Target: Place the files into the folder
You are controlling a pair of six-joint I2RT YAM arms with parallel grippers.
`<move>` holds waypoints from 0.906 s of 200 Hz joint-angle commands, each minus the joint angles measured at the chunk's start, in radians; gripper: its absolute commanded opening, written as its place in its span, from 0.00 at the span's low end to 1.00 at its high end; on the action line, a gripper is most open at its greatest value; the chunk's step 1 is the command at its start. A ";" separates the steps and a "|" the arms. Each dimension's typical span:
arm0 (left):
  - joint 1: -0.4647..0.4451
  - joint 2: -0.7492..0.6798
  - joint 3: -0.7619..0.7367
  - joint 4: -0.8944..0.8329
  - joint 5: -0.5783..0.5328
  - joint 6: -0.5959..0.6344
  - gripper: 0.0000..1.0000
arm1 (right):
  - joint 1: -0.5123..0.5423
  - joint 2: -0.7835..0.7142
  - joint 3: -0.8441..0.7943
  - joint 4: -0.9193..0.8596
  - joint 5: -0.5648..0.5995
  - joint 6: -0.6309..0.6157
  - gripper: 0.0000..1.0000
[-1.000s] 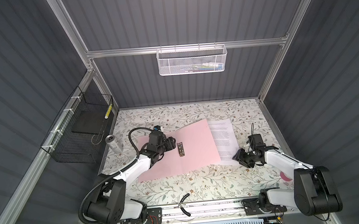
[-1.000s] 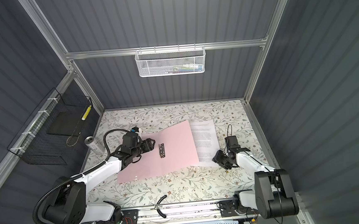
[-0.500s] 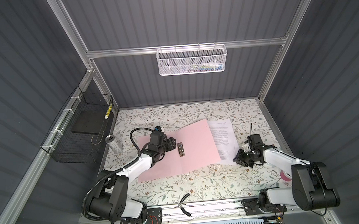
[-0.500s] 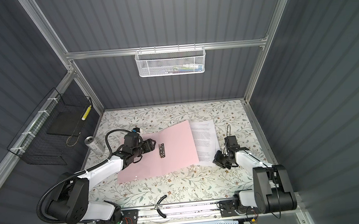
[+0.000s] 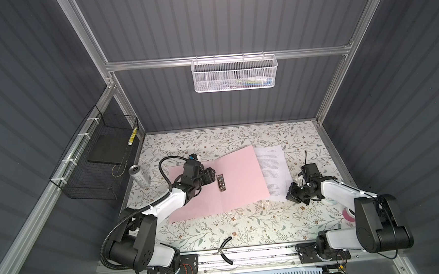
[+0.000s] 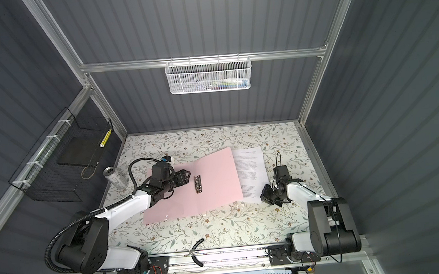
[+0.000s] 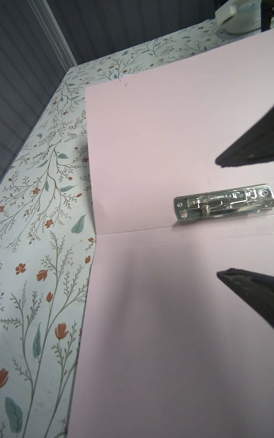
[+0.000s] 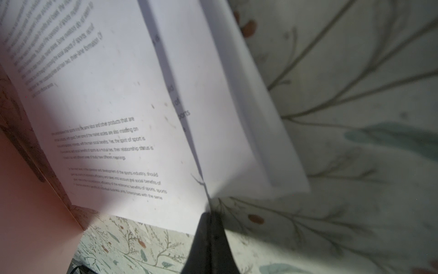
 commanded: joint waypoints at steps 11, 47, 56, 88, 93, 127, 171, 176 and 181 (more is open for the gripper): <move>-0.004 -0.011 -0.010 -0.001 0.006 0.002 0.69 | 0.006 -0.088 0.028 -0.060 -0.005 0.031 0.00; -0.004 -0.022 0.004 -0.003 0.009 0.006 0.69 | 0.008 -0.237 0.198 -0.203 -0.017 0.013 0.00; -0.004 -0.025 0.002 0.001 0.009 0.004 0.69 | 0.008 -0.238 0.249 -0.225 -0.034 0.008 0.00; -0.003 -0.040 -0.006 0.005 0.005 -0.003 0.69 | 0.017 -0.262 0.397 -0.245 -0.083 0.015 0.00; -0.004 -0.043 -0.003 -0.002 0.005 -0.002 0.69 | 0.017 -0.252 0.409 -0.253 -0.087 0.013 0.00; -0.004 -0.064 -0.011 0.025 0.034 0.003 0.70 | 0.001 -0.163 0.310 -0.195 -0.126 0.007 0.13; -0.134 0.032 0.153 -0.006 0.122 0.079 0.71 | -0.037 -0.088 0.223 -0.091 -0.030 -0.081 0.42; -0.155 0.060 0.177 -0.006 0.127 0.090 0.71 | -0.043 -0.074 0.221 -0.078 -0.026 -0.090 0.42; -0.172 0.088 0.199 0.000 0.137 0.094 0.71 | -0.049 -0.060 0.219 -0.067 -0.024 -0.097 0.41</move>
